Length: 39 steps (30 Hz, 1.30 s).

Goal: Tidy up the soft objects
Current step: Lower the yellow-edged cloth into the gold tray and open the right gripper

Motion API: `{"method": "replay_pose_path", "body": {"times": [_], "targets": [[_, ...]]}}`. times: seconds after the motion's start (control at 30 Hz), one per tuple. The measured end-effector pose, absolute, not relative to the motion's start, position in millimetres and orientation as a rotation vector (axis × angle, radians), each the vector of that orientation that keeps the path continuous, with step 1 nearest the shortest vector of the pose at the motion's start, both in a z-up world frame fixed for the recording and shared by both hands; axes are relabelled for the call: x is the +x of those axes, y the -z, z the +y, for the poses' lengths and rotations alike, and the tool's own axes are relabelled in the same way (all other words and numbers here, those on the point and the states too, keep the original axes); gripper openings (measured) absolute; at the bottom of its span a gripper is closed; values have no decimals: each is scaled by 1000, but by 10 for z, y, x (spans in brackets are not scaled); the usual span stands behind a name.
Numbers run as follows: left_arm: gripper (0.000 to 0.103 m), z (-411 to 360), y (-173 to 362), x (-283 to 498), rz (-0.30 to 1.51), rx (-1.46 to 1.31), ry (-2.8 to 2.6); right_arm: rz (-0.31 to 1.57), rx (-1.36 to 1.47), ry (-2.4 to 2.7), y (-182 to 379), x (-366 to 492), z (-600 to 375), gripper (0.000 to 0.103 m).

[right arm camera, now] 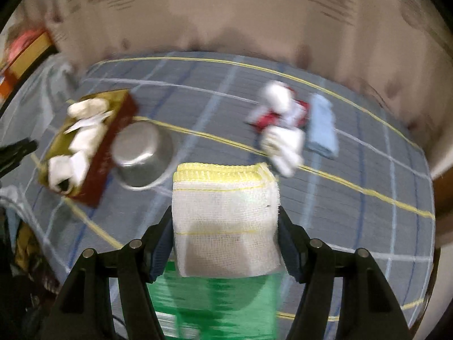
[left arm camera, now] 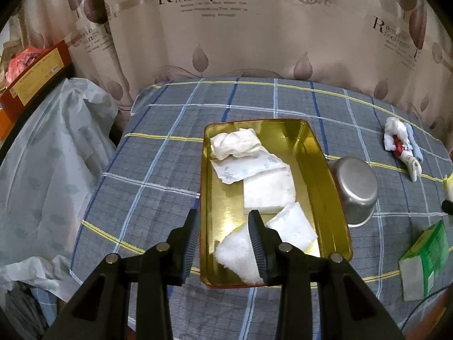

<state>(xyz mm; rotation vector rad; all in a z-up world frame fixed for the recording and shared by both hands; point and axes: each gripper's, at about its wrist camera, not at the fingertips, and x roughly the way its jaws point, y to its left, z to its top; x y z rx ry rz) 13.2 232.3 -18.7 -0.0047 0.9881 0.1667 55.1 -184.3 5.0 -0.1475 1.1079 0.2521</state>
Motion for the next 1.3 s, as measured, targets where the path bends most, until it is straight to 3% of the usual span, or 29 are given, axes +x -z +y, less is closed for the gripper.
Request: {"method": "replay_pose_path", "body": {"times": [0.7,1.3], "targets": [[36,2834,31,24,957,-94,-277,1097,-263,-630,137,440,260,63],[36,3334,-15,-72,960,-202,-363,1130,-284,-662,591,660,889,63]]}}
